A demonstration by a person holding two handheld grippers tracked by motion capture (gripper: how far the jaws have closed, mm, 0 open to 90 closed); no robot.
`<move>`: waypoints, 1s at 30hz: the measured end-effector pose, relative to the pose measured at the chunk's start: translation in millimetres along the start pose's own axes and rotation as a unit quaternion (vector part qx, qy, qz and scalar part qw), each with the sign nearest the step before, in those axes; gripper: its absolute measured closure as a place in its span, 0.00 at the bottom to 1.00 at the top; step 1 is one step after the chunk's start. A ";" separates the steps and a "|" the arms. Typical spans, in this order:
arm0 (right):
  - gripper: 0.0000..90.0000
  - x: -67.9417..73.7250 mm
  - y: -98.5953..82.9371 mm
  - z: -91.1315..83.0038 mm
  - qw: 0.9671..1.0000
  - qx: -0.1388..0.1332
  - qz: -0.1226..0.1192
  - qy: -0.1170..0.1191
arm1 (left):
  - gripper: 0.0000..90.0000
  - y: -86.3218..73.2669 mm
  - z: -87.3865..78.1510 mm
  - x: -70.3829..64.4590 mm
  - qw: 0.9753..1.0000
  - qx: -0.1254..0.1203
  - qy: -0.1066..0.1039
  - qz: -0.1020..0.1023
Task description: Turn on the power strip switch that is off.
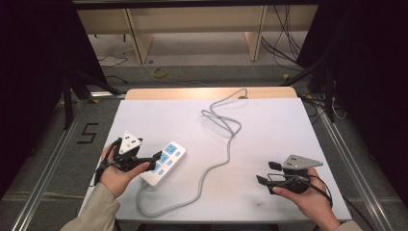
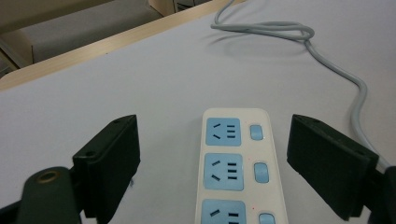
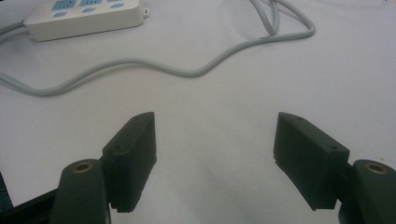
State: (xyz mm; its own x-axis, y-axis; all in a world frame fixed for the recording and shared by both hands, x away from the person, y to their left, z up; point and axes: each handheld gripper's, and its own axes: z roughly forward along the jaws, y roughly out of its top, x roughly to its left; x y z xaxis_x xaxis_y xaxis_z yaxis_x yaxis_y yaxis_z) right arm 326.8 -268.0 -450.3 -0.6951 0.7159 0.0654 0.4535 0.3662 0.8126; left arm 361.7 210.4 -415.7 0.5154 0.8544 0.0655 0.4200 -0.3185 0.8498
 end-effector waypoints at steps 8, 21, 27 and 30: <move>0.34 -1.0 -0.2 0.8 1.000 0.002 0.002 0.000 | 0.18 -13.9 -6.3 3.7 1.000 0.009 0.007 -0.006; 0.34 -2.5 -0.9 2.7 1.000 0.004 0.005 0.001 | 0.18 -31.5 -18.6 4.1 1.000 0.013 -0.001 -0.003; 0.34 -2.4 -0.5 3.4 1.000 0.004 0.005 0.000 | 0.18 -39.3 -22.5 4.3 1.000 0.026 -0.001 0.000; 0.34 -2.2 -0.1 3.7 1.000 0.004 0.003 0.001 | 0.18 -39.4 -22.7 4.7 1.000 0.024 0.002 -0.002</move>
State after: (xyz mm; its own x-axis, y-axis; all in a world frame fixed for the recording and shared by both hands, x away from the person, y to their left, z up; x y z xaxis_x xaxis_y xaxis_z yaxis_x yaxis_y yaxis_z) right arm 330.4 -267.4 -452.6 -0.6930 0.7174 0.0716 0.4629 0.3667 0.8070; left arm 330.6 236.3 -437.0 0.5110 0.8572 0.0646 0.4569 -0.3345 0.8242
